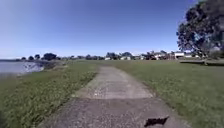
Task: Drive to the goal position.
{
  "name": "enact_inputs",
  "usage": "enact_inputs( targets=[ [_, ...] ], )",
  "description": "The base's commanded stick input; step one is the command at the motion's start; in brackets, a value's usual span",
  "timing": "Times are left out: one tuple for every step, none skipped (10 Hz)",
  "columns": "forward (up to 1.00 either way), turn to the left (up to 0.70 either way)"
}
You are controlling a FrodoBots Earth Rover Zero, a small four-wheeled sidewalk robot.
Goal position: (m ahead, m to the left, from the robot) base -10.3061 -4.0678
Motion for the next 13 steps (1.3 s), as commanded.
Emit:
enact_inputs(
  targets=[
    [0.70, 0.00],
    [0.70, 0.00],
    [0.70, 0.00],
    [0.70, 0.00],
    [0.70, 0.00],
    [0.70, 0.00],
    [0.70, 0.00],
    [0.70, 0.00],
    [0.70, 0.00],
    [0.70, 0.00],
    [0.70, 0.00],
    [0.70, 0.00],
    [0.70, 0.00]
  ],
)
